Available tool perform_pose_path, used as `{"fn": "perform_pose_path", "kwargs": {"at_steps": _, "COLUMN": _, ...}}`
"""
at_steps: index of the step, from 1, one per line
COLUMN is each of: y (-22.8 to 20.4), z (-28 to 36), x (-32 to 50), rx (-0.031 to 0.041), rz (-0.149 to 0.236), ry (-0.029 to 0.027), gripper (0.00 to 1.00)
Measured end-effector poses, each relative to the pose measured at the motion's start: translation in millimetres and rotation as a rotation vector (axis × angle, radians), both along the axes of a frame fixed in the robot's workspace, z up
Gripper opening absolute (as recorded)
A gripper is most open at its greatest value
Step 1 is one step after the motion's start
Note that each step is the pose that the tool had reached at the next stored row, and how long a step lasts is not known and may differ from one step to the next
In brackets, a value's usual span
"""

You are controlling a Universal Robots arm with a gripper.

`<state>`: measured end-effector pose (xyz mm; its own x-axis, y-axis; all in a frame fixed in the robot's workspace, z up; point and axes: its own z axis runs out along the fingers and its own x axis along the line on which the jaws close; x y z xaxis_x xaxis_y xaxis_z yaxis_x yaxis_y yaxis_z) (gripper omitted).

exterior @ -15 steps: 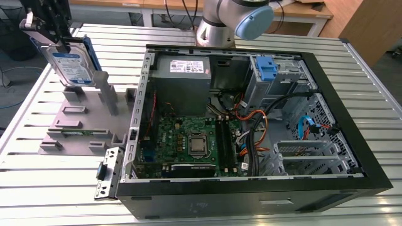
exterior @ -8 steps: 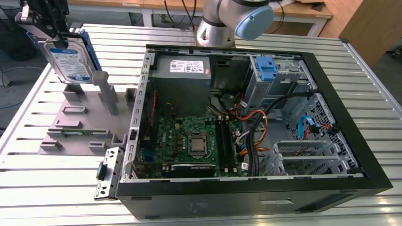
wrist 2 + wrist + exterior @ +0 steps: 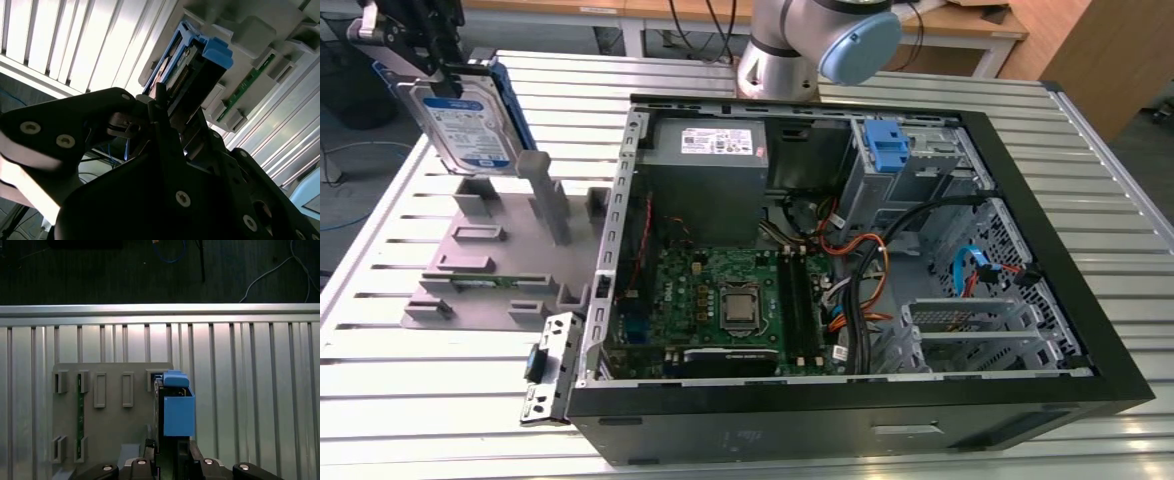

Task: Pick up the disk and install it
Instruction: 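Pick up the disk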

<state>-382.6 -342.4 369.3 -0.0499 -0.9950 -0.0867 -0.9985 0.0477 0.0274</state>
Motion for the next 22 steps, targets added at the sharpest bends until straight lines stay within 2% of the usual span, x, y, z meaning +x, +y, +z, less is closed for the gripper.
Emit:
{"fn": "perform_pose_path", "kwargs": {"at_steps": 6, "y": 0.1, "z": 0.6, "x": -0.1, "rx": -0.0001, "rz": 0.0, "ry": 0.0003, "gripper": 0.35}}
{"fn": "perform_pose_path", "kwargs": {"at_steps": 15, "y": 0.1, "z": 7.8, "x": 0.0, "rx": 0.0, "rz": 0.0, "ry": 0.0, "gripper": 0.35}}
{"fn": "perform_pose_path", "kwargs": {"at_steps": 22, "y": 0.1, "z": 8.3, "x": -0.2, "rx": 0.0, "rz": 0.0, "ry": 0.0, "gripper": 0.35}}
